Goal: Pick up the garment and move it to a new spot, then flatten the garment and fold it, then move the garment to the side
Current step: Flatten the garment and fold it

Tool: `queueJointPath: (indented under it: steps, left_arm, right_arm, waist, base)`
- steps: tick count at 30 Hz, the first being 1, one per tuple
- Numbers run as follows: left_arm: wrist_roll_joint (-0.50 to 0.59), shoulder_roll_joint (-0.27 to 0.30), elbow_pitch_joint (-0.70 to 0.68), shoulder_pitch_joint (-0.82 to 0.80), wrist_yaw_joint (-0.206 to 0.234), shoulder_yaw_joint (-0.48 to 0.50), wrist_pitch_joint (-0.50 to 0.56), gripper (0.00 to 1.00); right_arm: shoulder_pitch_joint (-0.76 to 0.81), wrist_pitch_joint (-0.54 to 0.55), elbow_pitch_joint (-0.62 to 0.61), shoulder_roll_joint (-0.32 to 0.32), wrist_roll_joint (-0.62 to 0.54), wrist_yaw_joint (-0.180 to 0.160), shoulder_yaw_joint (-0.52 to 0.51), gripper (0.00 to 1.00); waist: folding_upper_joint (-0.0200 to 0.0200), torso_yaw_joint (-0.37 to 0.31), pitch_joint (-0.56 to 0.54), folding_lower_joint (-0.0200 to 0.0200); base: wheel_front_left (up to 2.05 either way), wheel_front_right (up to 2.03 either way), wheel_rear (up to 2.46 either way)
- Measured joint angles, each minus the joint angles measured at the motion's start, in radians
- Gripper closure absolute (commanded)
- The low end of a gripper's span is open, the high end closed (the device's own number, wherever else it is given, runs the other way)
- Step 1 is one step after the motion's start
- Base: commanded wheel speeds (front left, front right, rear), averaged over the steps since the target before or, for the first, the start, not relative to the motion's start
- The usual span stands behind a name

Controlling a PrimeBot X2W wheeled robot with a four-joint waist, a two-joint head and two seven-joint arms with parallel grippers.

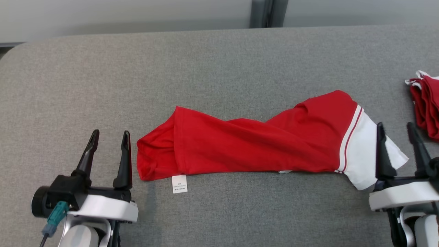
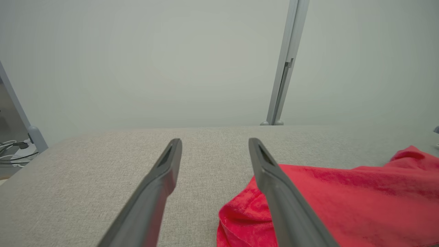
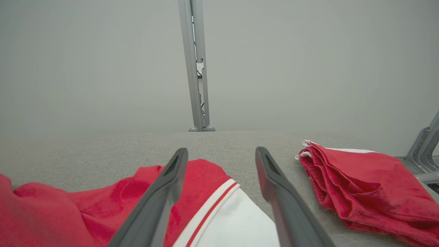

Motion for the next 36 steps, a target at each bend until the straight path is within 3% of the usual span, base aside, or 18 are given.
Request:
queueJointPath:
  steps: [7,19,28,36]
  left_arm:
    - [0.002,-0.006,-0.005,0.064,0.011,-0.004,0.0,0.0]
    - [0.001,-0.012,-0.002,0.082,0.013,-0.037,0.016,0.0]
    - [-0.012,-0.03,0.022,0.037,-0.091,-0.169,0.159,0.0]
    - [-0.04,-0.038,0.118,0.025,-0.109,-0.202,0.252,0.0]
  right_arm:
    - [0.073,0.054,-0.087,0.0,-0.014,0.0,0.04,0.0]
    - [0.105,0.078,-0.125,0.0,-0.002,0.0,0.053,0.0]
    - [0.101,0.085,-0.123,0.0,0.02,0.0,0.064,0.0]
    - [0.092,0.075,-0.104,0.0,0.04,0.0,0.067,0.0]
  waist:
    - [0.0,0.007,-0.045,0.0]
    - [0.0,0.012,-0.061,0.0]
    - [0.0,0.005,-0.032,0.0]
    - [0.0,-0.03,-0.001,0.0]
  base:
    - [0.0,0.0,0.0]
    - [0.0,0.0,0.0]
    - [0.0,0.0,0.0]
    - [0.0,0.0,0.0]
